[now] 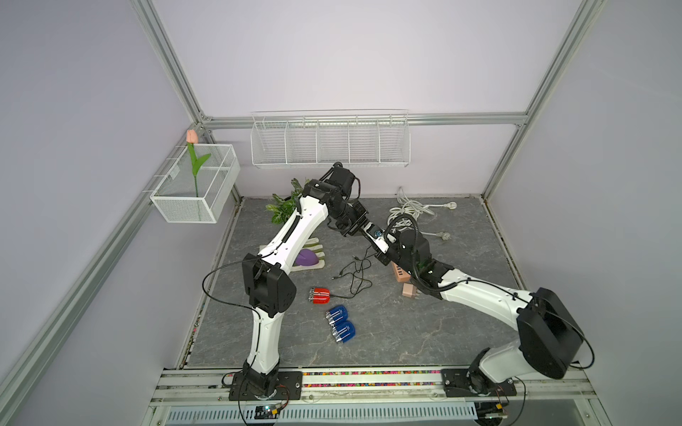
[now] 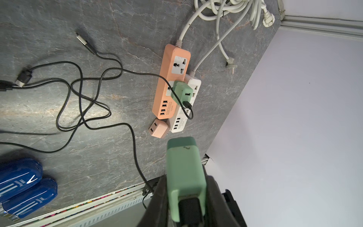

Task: Charge the electric shaver
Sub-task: Insert the charging cable into the plug.

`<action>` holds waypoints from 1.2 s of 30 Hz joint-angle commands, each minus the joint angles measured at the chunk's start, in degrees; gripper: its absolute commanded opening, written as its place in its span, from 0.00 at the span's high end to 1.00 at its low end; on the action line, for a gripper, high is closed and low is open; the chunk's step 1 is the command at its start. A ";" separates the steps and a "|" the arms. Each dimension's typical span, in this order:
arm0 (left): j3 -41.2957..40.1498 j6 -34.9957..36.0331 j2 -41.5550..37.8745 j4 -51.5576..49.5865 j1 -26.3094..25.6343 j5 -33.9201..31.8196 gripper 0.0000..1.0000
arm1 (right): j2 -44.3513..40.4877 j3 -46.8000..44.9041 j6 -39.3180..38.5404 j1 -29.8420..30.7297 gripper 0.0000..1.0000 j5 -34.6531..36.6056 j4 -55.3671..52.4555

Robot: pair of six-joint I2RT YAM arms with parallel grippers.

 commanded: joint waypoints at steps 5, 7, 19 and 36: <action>-0.72 -0.44 -2.77 3.19 -1.46 3.38 0.96 | -0.64 0.45 1.63 0.41 0.93 -0.13 1.80; -0.86 -1.10 -3.31 4.12 -1.52 3.39 0.73 | -1.60 -0.59 2.33 0.35 0.93 -0.19 1.80; -1.86 -1.07 -6.30 5.82 -0.43 -4.41 0.30 | -9.65 -12.18 13.95 -4.00 0.93 0.86 4.93; -20.05 1.46 -14.77 16.01 -0.21 -10.90 0.34 | -9.52 -30.24 40.85 -19.24 0.93 3.30 28.67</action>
